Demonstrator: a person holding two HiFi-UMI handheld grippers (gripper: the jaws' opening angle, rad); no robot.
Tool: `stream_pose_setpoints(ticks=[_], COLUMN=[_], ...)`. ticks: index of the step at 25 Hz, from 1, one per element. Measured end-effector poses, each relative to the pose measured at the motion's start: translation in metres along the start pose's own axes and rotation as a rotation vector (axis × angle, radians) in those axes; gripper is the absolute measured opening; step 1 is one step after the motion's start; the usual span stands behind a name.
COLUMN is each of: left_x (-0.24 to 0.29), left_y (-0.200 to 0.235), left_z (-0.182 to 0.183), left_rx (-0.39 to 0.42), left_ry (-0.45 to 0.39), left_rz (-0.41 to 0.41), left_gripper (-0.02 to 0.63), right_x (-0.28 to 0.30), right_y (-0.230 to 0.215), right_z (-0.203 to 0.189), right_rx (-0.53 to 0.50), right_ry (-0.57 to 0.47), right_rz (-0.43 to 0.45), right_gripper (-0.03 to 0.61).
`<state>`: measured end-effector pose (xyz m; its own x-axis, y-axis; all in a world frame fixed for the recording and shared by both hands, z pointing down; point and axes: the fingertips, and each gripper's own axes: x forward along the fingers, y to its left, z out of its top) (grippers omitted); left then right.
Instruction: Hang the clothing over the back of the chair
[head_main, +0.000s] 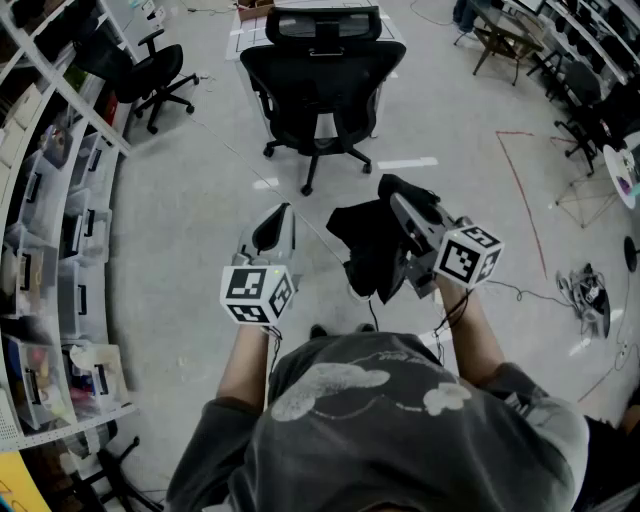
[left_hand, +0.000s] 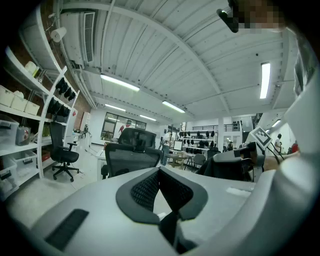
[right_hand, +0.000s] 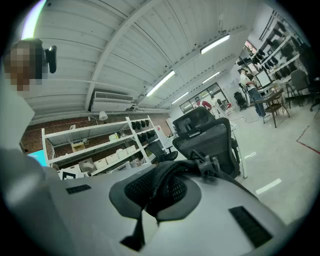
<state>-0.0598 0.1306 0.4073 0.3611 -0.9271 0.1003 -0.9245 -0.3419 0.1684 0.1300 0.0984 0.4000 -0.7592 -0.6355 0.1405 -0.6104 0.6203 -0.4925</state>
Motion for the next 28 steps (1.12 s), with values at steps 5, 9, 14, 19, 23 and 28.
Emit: stream_pose_setpoints(ticks=[5,9,14,19,23,28], left_x=[-0.001,-0.008,-0.025,-0.041,-0.038,-0.03], left_y=[-0.002,-0.002,0.013,0.041,0.061,0.066], left_z=[-0.008,-0.025,-0.04,-0.044,-0.041,-0.035], left_rx=[-0.009,-0.042,-0.071,-0.044,-0.049,-0.055], left_ry=[0.017,0.049,0.081,0.083,0.082,0.058], left_rz=[-0.012,-0.019,-0.006,-0.001,0.005,-0.006], left_gripper=[0.002,0.002,0.002,0.002,0.002,0.002], right_x=[-0.002,-0.004,0.002,0.014,0.017,0.023], right_y=[0.0,-0.002,-0.002,0.009,0.015,0.026], right_z=[-0.002,-0.009,-0.019,-0.023,-0.021,-0.005], right_rx=[-0.004,0.023,0.055,0.05,0.051,-0.002], right_ry=[0.0,-0.005,-0.012,-0.061,-0.076,-0.088], right_rz=[-0.005,-0.023,-0.042,-0.053,-0.065,-0.027], right_gripper=[-0.003,-0.003,-0.003,-0.003,-0.003,-0.003])
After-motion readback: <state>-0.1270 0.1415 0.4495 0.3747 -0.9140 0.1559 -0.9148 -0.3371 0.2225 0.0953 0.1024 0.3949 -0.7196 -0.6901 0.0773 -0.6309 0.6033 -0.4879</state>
